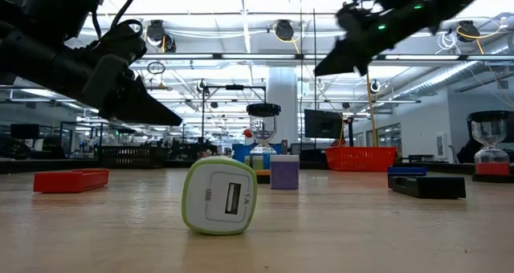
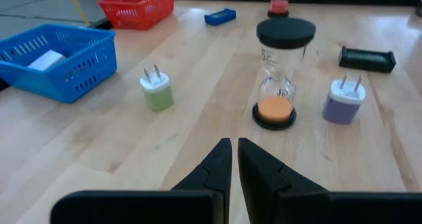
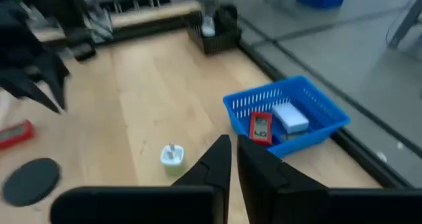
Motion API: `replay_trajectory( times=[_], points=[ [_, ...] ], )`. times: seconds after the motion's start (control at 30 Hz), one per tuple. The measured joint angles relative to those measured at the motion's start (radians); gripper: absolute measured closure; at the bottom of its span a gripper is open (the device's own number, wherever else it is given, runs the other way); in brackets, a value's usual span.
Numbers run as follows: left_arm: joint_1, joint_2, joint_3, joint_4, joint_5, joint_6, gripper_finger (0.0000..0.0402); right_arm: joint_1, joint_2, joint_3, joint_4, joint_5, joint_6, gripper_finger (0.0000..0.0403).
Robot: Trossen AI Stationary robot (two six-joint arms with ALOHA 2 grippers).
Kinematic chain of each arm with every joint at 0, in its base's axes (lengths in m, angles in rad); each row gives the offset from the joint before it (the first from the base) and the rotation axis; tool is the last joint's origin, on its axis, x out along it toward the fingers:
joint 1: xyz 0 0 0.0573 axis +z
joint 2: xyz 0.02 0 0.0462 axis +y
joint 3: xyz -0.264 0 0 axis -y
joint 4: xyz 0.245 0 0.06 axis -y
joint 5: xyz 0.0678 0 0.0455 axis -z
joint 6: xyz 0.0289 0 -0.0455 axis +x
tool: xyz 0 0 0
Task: Pick & Place Office items
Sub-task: Put the orange hourglass into the black basket
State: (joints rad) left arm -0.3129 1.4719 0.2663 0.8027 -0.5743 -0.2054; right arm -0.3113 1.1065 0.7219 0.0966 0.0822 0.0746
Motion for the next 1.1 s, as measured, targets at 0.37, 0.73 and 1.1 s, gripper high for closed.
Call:
replay_trajectory(
  times=[0.37, 0.73, 1.1],
  points=[
    [0.025, 0.000, 0.018, 0.066, 0.048, -0.033, 0.0366, 0.006, -0.342, -0.235, 0.081, 0.000, 0.037, 0.0397],
    [0.105, -0.021, 0.235, -0.171, 0.253, 0.051, 0.0366, 0.006, -0.409, -0.495, 0.542, -0.003, 0.019, 0.0402],
    [0.136, -0.019, 0.578, -0.734, 0.267, 0.025, 0.0332, 0.006, -0.413, -0.551, 0.664, -0.004, -0.010, 0.0402]
  ],
)
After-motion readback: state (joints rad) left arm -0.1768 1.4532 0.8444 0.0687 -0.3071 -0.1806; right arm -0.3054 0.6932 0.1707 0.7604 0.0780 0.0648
